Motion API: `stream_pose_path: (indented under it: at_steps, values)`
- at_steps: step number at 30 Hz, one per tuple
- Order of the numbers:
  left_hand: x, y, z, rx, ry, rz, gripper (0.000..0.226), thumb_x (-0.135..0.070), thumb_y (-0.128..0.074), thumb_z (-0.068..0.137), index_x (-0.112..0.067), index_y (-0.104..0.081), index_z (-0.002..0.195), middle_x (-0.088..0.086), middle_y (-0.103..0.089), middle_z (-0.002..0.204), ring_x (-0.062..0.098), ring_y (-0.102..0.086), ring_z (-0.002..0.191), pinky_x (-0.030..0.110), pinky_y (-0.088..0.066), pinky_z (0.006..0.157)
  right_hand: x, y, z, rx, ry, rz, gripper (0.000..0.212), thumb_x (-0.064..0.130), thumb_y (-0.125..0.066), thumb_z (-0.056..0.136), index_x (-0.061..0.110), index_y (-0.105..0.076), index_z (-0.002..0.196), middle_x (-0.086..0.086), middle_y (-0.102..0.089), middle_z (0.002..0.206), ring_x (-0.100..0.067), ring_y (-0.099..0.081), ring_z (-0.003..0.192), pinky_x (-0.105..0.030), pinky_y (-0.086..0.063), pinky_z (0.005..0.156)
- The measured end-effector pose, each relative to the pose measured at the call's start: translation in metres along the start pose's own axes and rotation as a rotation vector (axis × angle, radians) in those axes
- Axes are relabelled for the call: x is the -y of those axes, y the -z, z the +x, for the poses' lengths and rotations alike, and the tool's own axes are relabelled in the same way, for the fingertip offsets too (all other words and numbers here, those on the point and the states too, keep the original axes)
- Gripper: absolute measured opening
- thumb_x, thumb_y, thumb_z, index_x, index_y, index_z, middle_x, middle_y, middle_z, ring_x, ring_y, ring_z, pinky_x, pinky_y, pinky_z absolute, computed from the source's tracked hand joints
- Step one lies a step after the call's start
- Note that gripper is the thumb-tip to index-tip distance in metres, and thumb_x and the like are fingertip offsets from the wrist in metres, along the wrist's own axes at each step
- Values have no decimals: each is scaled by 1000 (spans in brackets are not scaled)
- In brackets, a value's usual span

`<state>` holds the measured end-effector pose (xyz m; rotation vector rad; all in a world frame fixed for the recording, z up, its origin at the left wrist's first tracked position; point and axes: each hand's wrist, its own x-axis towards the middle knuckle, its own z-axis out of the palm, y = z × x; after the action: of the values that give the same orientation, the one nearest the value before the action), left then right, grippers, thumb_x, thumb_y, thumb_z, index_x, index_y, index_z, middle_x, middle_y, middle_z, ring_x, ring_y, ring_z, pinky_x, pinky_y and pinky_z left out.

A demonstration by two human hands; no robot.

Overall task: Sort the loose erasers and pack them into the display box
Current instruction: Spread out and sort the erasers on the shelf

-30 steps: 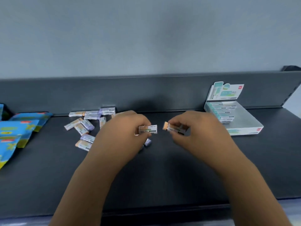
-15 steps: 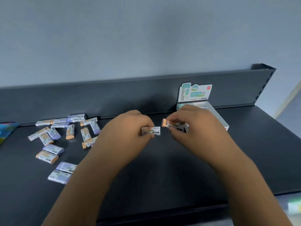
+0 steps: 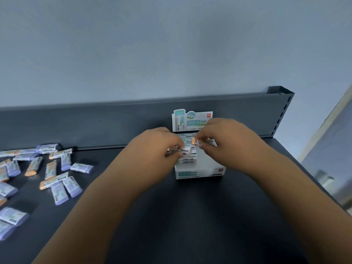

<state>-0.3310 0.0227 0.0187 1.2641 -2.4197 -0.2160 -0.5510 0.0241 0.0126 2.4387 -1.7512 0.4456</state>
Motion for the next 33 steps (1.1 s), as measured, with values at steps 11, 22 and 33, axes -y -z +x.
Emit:
stream_pose_path:
  at_steps: [11, 22, 33]
  values:
    - [-15, -17, 34, -48, 52, 42, 18, -32, -62, 95, -32, -72, 110, -12, -61, 105, 10, -57, 95, 36, -52, 82, -46, -40, 32, -154, 107, -155, 15, 23, -60, 86, 19, -74, 87, 2, -65, 91, -24, -56, 89, -31, -49, 56]
    - [-16, -20, 48, -13, 65, 104, 20, -32, -56, 97, -29, -70, 110, -6, -62, 111, 16, -58, 103, 40, -53, 83, -42, -53, 36, -216, 130, -195, 8, 10, -69, 78, 17, -72, 80, -2, -63, 82, -28, -59, 84, -33, -51, 54]
    - [-7, -34, 50, -47, 57, 91, 19, -35, -59, 95, -32, -70, 110, -10, -62, 108, 14, -57, 102, 33, -51, 80, -35, -54, 36, -179, -14, -104, 15, 5, -73, 75, 11, -60, 72, -7, -58, 78, -31, -54, 69, -35, -44, 50]
